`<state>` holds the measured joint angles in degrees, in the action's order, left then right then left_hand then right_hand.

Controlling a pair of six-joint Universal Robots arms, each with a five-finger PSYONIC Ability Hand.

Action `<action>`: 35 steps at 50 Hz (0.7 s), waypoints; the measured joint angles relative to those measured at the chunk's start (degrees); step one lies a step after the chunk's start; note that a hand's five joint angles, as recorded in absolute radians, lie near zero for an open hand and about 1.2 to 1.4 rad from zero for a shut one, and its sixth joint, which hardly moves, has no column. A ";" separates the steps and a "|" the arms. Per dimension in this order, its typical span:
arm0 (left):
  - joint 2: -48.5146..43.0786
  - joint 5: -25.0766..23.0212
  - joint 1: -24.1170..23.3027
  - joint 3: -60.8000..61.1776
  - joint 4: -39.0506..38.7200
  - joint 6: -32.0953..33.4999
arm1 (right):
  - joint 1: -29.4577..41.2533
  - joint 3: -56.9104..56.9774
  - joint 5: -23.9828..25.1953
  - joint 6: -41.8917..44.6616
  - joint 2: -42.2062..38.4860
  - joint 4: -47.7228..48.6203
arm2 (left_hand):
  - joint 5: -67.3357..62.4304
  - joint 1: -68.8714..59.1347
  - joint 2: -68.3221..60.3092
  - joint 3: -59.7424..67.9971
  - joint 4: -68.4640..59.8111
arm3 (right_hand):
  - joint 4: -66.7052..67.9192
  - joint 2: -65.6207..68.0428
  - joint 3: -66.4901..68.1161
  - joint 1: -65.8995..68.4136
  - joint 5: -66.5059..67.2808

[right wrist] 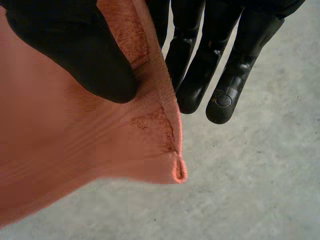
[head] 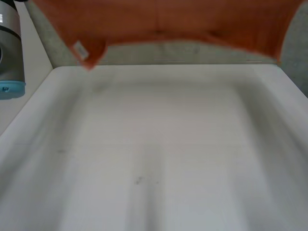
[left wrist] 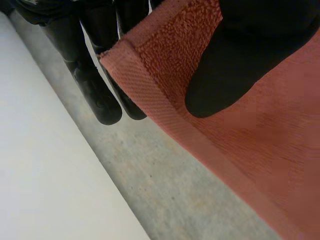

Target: Fold the laundry

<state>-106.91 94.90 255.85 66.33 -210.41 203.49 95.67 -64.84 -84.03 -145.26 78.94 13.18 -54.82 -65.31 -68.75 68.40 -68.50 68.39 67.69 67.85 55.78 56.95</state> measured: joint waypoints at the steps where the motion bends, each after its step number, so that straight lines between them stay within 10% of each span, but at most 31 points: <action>1: 0.29 -0.08 0.05 0.85 -0.41 -0.46 | 0.00 -1.10 0.42 -0.08 0.20 -0.25 | 0.00 0.00 0.00 0.00 0.00 | 0.00 0.00 0.00 0.00 0.05; 24: -11.20 -6.54 1.42 32.24 -5.00 -1.34 | 0.30 -22.34 3.39 0.98 -17.66 -4.90 | 0.00 0.00 0.00 0.00 -0.01 | 0.00 0.00 0.04 0.00 0.05; 35: -3.41 -6.34 4.60 42.14 6.96 2.49 | -0.21 -24.22 2.79 8.29 -13.95 -15.70 | 0.00 0.00 0.00 0.00 0.00 | 0.00 0.00 0.04 0.00 0.05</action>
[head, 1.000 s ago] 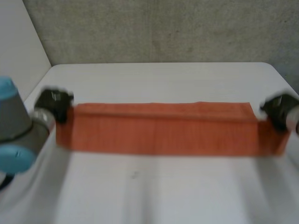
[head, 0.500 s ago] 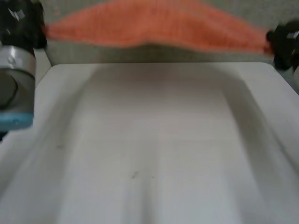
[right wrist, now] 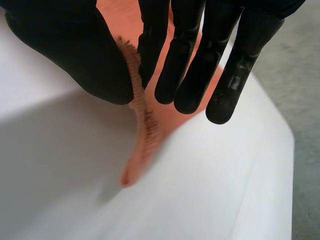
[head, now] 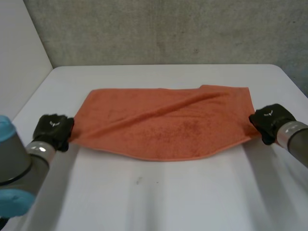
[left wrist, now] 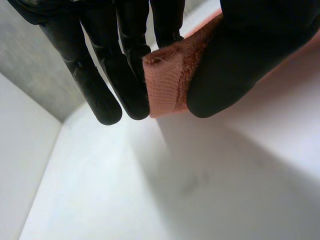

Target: Fold the laundry

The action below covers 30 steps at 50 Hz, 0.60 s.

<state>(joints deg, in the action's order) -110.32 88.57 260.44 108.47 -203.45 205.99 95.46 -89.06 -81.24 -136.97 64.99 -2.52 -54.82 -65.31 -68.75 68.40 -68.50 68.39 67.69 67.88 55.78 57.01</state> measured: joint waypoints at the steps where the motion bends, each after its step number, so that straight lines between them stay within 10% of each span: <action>1: 3.19 0.03 0.62 1.68 4.74 1.53 | -0.20 -0.54 -0.10 3.92 2.14 -4.97 | 0.00 0.00 0.00 0.00 0.00 | 0.00 0.00 0.00 0.00 0.00; 13: 20.31 -0.47 2.91 6.72 26.97 12.09 | -6.19 -4.75 -0.34 24.84 10.54 -27.67 | 0.00 0.00 0.00 0.00 0.00 | 0.00 0.00 0.00 0.00 0.00; 30: 1.34 2.08 -2.27 -8.20 9.41 12.27 | -2.56 4.51 0.46 18.74 -3.36 -2.30 | 0.00 0.00 0.00 0.00 0.00 | 0.00 0.00 0.00 0.00 0.01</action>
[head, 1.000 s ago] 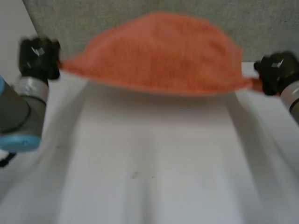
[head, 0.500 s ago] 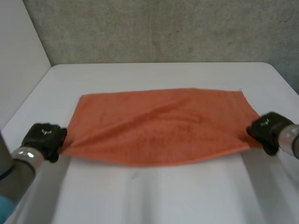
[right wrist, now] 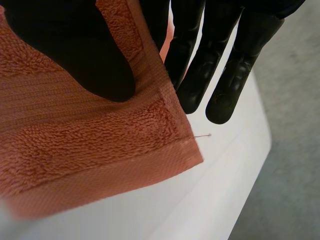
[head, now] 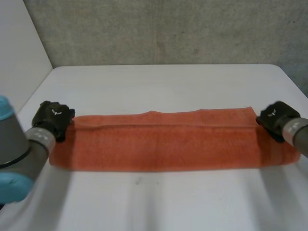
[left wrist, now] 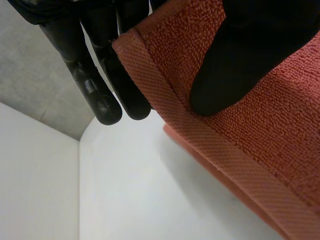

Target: Fold the laundry

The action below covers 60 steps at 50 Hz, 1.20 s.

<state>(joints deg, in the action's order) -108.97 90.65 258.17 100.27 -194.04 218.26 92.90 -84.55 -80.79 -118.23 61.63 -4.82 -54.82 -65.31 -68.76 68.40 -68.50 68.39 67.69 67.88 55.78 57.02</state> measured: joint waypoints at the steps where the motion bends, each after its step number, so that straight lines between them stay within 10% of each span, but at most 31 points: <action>1: -3.02 1.51 -0.52 -2.49 -1.24 -0.01 | 0.49 1.20 0.03 -0.78 -1.36 1.43 | 0.00 0.00 0.00 0.00 -0.01 | 0.00 0.00 0.00 0.00 0.00; 23: -26.13 9.41 -3.97 -25.72 -7.26 0.29 | 7.01 28.24 -1.11 -4.41 -26.42 18.48 | 0.00 0.00 0.00 0.00 0.00 | -1.29 -0.83 -1.08 -0.16 -0.22; 25: -26.39 9.26 -4.30 -25.77 -8.78 0.36 | 7.33 29.62 -2.42 -4.45 -27.79 19.11 | 0.00 0.00 0.00 0.00 0.00 | -22.42 -22.11 -22.03 -21.62 -20.27; 28: -26.24 9.10 -5.16 -25.28 -10.48 0.50 | 7.59 30.22 -4.72 -4.87 -28.48 19.42 | 32.96 38.40 34.34 -32.69 33.34 | -50.54 -50.14 -50.12 -42.43 -48.42; 32: -24.97 9.04 -6.53 -24.29 -11.86 0.44 | 7.72 29.68 -8.02 -8.10 -27.75 19.20 | 52.14 53.99 56.74 -56.02 56.63 | -55.21 -55.25 -55.89 -44.05 -53.46; 40: -19.78 9.22 -7.09 -21.21 -11.93 -0.03 | 7.14 24.20 -9.10 -20.58 -19.33 15.50 | 52.14 53.99 57.33 -56.21 56.82 | -55.21 -55.25 -55.89 -44.05 -53.47; 60: -2.89 8.94 -9.56 -0.99 -11.90 -13.16 | -6.11 1.97 7.16 -29.60 -1.53 -0.89 | 52.14 53.99 57.34 -56.21 56.82 | -49.10 -49.46 -48.59 -39.44 -48.01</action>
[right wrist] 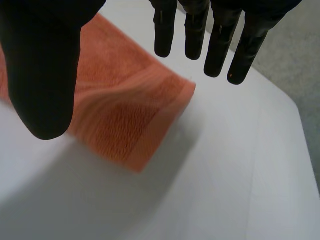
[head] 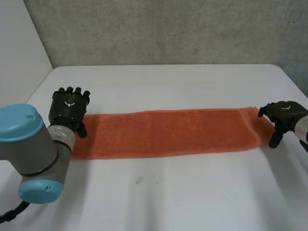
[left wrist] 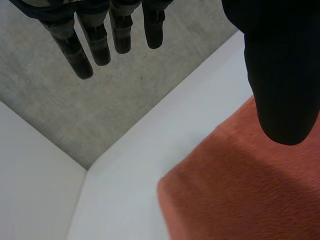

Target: Fold the laundry

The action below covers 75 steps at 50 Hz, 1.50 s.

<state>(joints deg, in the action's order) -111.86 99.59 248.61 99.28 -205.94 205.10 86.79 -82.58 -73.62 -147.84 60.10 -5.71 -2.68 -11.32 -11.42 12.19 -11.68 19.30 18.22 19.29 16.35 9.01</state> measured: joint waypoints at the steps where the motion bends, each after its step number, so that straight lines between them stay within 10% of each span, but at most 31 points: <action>1: 0.03 0.00 -0.09 0.11 -0.01 -0.49 | -0.26 -0.39 0.22 0.08 -0.09 0.36 | 0.00 0.00 0.00 0.00 0.00 | 0.00 0.00 0.00 0.00 0.00; 19: -0.66 -0.02 -0.24 0.98 -0.78 -2.62 | -3.63 -1.22 5.57 0.44 -6.61 9.89 | 0.00 0.00 0.00 0.00 0.00 | 16.10 17.82 16.11 14.34 15.16; 20: -0.67 -0.02 -0.24 1.01 -0.84 -2.61 | -3.68 -0.95 5.55 0.45 -7.02 9.89 | 0.00 0.00 0.00 0.00 0.00 | 40.50 41.32 40.40 33.43 38.62; 23: -0.66 -0.01 -0.22 1.27 -1.16 -2.59 | -4.05 0.36 5.26 0.42 -8.39 9.70 | 0.00 0.00 0.00 0.00 0.00 | 48.47 48.74 48.09 38.05 46.04; 41: -0.48 -0.01 -0.02 1.95 -1.28 -2.60 | -7.52 0.68 5.58 0.36 -8.83 7.83 | 0.00 0.00 0.00 0.00 0.00 | 21.09 22.80 21.09 19.49 22.62; 49: -0.27 0.01 0.03 2.02 -1.21 -2.60 | -7.52 1.05 5.71 0.44 -9.02 8.01 | 0.00 0.00 0.00 0.00 0.00 | 47.83 48.74 47.60 37.73 45.92; 66: 0.32 0.08 -0.14 2.94 -1.20 -2.57 | -11.68 9.64 -9.66 7.44 -8.12 8.33 | 0.00 0.00 0.00 0.00 0.00 | 48.96 49.01 48.29 37.82 46.60; 75: 0.44 0.08 -0.22 3.07 -1.22 -2.51 | -0.26 11.76 -9.46 9.17 -3.79 10.50 | 0.00 0.00 0.00 0.00 0.00 | 49.03 49.01 48.29 38.57 47.22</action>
<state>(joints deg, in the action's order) -111.42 99.67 248.39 102.35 -207.16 202.58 86.53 -70.81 -83.08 -138.66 56.31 4.79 -2.68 -11.32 -11.42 12.19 -11.67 68.33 67.24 67.58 54.92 56.23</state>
